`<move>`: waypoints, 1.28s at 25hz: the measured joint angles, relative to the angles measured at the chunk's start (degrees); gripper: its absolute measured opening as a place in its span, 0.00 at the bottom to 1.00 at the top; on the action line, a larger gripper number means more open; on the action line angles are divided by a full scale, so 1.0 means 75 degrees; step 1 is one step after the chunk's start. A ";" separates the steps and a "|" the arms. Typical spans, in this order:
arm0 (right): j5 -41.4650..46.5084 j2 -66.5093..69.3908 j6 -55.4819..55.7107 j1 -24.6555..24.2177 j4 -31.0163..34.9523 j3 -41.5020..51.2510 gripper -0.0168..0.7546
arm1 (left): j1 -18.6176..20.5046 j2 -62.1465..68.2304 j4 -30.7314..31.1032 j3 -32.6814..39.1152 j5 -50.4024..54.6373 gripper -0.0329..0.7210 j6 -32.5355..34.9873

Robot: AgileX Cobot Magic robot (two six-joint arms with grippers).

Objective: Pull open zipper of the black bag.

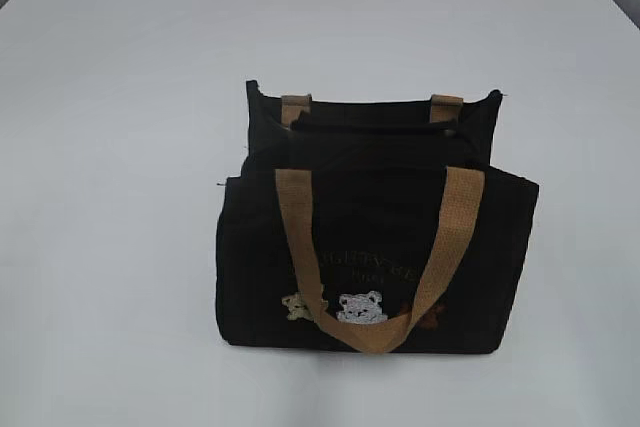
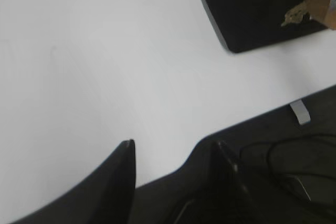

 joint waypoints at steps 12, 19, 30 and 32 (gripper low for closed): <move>-0.0688 -0.1522 -0.0049 0.0000 0.0007 0.0308 0.77 | 0.0000 -0.2448 0.0025 0.0369 -0.0640 0.50 0.0000; -0.0727 -0.1522 -0.0049 0.0000 0.0007 0.0314 0.77 | 0.0000 -0.2470 -0.0045 0.0404 -0.0761 0.50 0.0000; -0.0733 -0.1522 -0.0049 0.0000 0.0007 0.0314 0.77 | 0.0000 -0.2470 -0.0045 0.0404 -0.0780 0.50 0.0000; -0.0733 -0.1522 -0.0049 -0.0057 0.0007 0.0314 0.77 | 0.0017 -0.2470 -0.0045 0.0404 -0.0780 0.50 0.0000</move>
